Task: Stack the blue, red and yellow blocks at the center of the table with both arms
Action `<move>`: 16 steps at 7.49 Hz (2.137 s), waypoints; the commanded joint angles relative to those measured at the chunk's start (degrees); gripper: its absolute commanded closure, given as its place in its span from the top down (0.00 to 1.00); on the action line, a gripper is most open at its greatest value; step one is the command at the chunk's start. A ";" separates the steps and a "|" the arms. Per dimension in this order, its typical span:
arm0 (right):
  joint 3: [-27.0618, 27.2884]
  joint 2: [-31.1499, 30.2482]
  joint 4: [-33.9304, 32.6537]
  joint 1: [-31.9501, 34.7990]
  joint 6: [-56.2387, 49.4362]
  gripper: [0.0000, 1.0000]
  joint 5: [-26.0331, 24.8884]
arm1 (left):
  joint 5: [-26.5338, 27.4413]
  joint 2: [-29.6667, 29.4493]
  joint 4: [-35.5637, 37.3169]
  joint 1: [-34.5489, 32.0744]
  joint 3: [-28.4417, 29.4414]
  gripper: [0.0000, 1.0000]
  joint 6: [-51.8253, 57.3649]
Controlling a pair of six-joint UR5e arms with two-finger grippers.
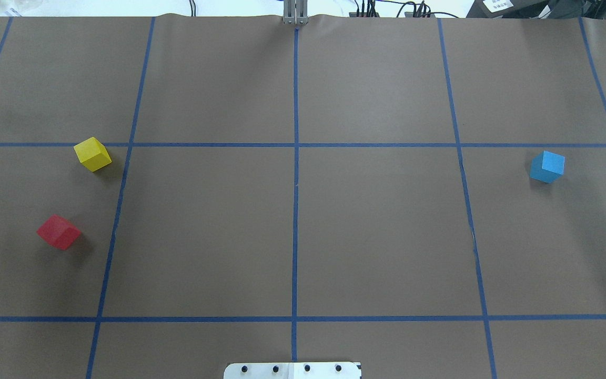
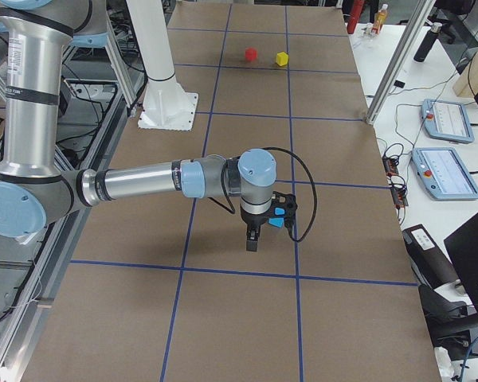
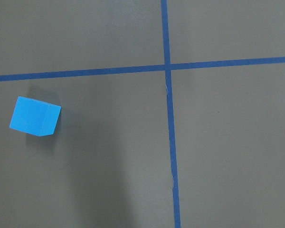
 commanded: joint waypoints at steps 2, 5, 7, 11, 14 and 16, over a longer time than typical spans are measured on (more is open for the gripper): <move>0.11 -0.02 0.07 -0.14 0.06 1.00 0.02 | -0.09 0.08 -0.18 0.00 -0.05 1.00 0.28; 0.20 0.07 0.69 -0.14 0.06 1.00 -0.07 | -1.23 1.04 -0.62 -0.52 -1.97 1.00 0.45; 0.02 1.72 0.86 -0.66 0.32 0.99 0.02 | -1.23 0.17 -0.53 0.00 -4.61 1.00 -0.33; -8.93 9.29 11.17 -11.52 5.63 0.99 5.82 | -1.23 -0.09 -0.88 0.09 -6.64 1.00 0.10; -11.30 13.25 12.03 -20.16 19.48 0.99 -0.15 | -1.23 0.17 -3.50 0.09 -6.46 1.00 0.10; -14.81 15.00 11.94 -21.49 20.27 0.99 -0.07 | -1.06 0.35 -4.93 0.09 -6.37 1.00 0.01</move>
